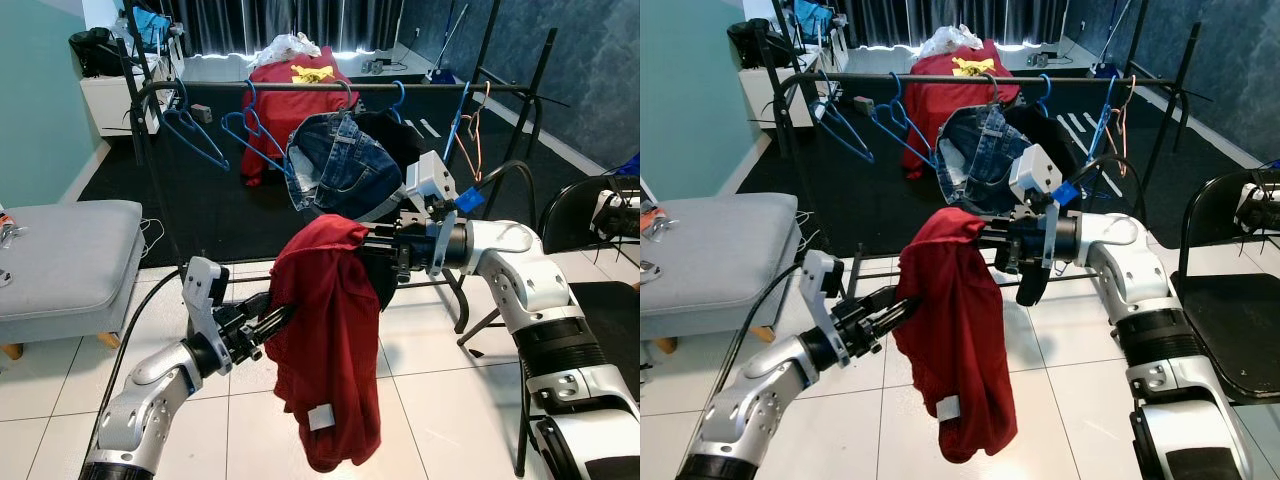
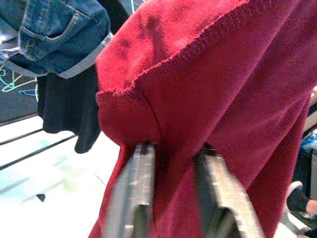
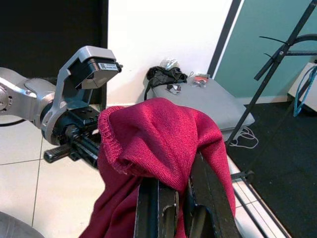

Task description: Hang hanger

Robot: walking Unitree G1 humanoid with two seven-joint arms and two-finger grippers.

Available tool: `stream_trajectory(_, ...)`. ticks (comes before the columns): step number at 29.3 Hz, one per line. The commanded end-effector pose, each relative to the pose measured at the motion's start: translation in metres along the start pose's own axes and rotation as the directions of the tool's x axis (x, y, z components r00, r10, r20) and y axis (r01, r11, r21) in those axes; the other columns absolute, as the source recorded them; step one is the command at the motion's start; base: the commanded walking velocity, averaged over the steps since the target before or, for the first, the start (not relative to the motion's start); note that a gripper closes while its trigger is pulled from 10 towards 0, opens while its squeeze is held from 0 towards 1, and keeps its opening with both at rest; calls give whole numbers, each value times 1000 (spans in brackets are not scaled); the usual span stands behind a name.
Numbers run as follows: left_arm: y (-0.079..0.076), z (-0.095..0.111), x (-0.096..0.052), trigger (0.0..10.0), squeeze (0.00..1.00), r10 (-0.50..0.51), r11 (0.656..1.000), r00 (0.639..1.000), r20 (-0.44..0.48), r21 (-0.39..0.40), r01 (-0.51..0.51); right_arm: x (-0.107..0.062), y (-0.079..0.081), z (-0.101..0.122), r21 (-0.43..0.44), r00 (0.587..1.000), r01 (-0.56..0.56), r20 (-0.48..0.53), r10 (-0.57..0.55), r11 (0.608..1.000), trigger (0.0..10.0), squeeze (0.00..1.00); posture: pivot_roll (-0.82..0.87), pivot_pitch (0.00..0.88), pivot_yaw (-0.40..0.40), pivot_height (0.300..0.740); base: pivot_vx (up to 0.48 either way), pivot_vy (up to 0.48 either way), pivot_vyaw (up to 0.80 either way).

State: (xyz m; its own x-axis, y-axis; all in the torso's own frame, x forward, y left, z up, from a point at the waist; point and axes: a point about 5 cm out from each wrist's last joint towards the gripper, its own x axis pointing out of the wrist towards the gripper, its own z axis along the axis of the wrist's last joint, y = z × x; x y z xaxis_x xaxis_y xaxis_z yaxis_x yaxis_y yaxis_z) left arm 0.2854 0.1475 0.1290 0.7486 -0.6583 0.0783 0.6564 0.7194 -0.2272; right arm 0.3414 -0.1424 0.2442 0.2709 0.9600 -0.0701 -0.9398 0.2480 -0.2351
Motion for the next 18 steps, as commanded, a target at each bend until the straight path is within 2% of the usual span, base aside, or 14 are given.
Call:
stream_trajectory(1,6,0,-9,0,0,16,1000,1000,-6,10,-16,0,-2,9,-29,999,9,36,-8,1000,0,0,-7,0,-23,740,0,0,0)
stream_trajectory(7,8,0,-19,0,0,2,1000,1000,-26,12,-1,-4,-3,7,-24,999,35,37,-34,999,0,0,-1,0,-22,740,0,0,0)
stream_trajectory(14,13,8,-20,0,0,30,1000,999,19,-1,-29,-8,-5,5,-14,997,68,45,-67,998,0,0,0,0,-20,740,0,0,0)
stream_trajectory(18,19,17,-21,0,0,50,998,998,25,40,-51,-11,-4,0,-6,995,95,28,-95,995,0,0,4,0,-24,740,0,0,0)
